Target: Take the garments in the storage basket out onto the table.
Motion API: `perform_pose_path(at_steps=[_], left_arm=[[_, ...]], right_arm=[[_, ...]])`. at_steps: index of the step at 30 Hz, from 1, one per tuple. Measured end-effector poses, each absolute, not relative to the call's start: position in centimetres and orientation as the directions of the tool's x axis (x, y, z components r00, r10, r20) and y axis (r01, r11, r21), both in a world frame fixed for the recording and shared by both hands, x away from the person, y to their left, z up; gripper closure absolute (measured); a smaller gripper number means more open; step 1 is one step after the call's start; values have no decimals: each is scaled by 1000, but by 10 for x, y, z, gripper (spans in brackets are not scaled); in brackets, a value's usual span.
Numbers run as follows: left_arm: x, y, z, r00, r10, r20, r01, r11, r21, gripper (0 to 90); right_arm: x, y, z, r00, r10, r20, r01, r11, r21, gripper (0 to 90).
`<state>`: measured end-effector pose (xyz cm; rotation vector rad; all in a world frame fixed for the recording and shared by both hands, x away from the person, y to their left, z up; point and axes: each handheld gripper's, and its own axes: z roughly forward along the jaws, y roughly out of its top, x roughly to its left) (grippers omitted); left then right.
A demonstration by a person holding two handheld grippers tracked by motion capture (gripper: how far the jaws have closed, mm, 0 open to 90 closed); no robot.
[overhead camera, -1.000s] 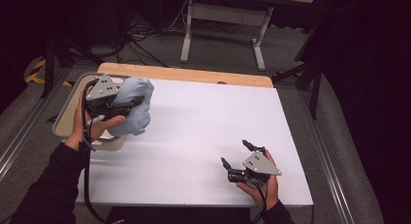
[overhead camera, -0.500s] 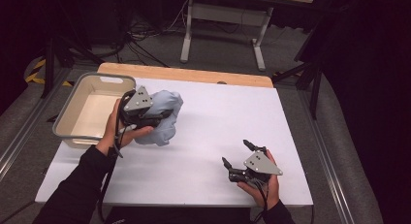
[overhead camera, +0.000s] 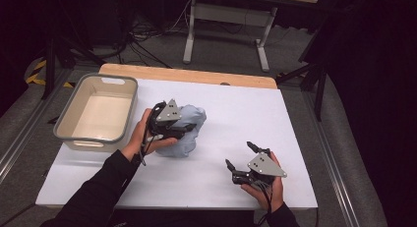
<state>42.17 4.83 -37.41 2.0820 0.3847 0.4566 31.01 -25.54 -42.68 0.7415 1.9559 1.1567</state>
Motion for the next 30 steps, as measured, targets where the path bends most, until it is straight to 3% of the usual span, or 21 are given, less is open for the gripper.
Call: perform_pose_path(at_steps=[14,18,19,23,30], left_arm=[[432,12,-404,908,390,156,115,-587,801,487],[433,9,-408,905,398,152,133,-602,787,423],[434,9,-408,904,403,141,145,-600,787,351],[434,16,-402,902,414,122,151,-569,808,255],[423,41,-377,884,448,134,114,-484,868,204]], right_arm=[[311,-255,-428,-569,767,-295,117,431,895,115],[311,-255,-429,-573,765,-294,120,434,893,115],[312,-255,-430,-574,764,-294,121,435,892,116],[312,-256,-429,-574,765,-291,123,432,893,115],[313,-256,-430,-573,768,-285,130,429,894,116]])
